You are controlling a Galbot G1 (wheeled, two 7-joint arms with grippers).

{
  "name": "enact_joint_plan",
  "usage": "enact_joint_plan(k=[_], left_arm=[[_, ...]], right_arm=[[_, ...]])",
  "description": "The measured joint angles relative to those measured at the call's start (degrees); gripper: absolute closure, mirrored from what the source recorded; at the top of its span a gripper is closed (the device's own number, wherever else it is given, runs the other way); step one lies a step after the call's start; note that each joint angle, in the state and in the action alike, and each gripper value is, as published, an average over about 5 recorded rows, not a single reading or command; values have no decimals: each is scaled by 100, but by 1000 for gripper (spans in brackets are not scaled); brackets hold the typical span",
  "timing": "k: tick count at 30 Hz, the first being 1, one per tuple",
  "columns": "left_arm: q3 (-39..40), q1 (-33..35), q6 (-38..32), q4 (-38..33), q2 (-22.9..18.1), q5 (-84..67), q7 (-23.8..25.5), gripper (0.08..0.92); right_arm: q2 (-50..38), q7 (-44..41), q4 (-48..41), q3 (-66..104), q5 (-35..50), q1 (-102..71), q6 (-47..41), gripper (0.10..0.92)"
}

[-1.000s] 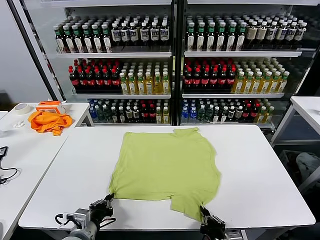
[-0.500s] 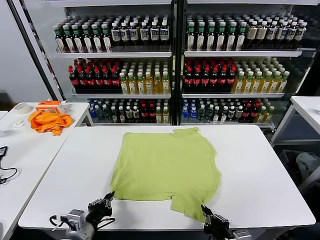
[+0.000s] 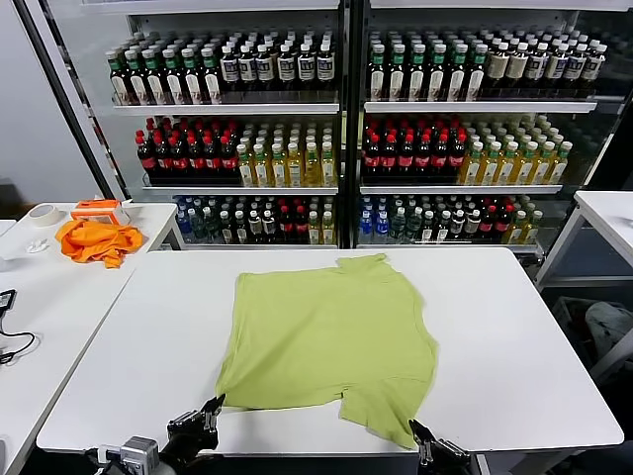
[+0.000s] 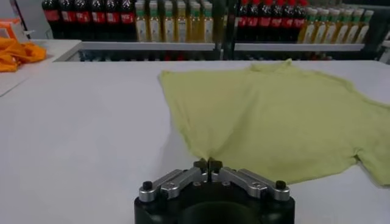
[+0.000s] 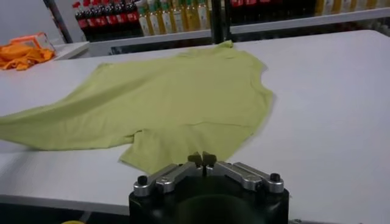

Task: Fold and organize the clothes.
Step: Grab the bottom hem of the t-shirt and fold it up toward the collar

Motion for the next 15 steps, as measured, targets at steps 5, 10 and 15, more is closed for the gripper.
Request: enact_joint_plan(k=[5,10,15], left_arm=[[20,-76,-13,86,38,-18,37,918],[26,-149,-27,172,66,-25,72,918],[57,-216,-36,230,50,-26,91,918]], right_arm=[[64,68,-168,-160,-75,259,-53,622],[155,153,-433,-423,-127,609,-130,474],[220,247,-669,-664,-101,897,-228,338]])
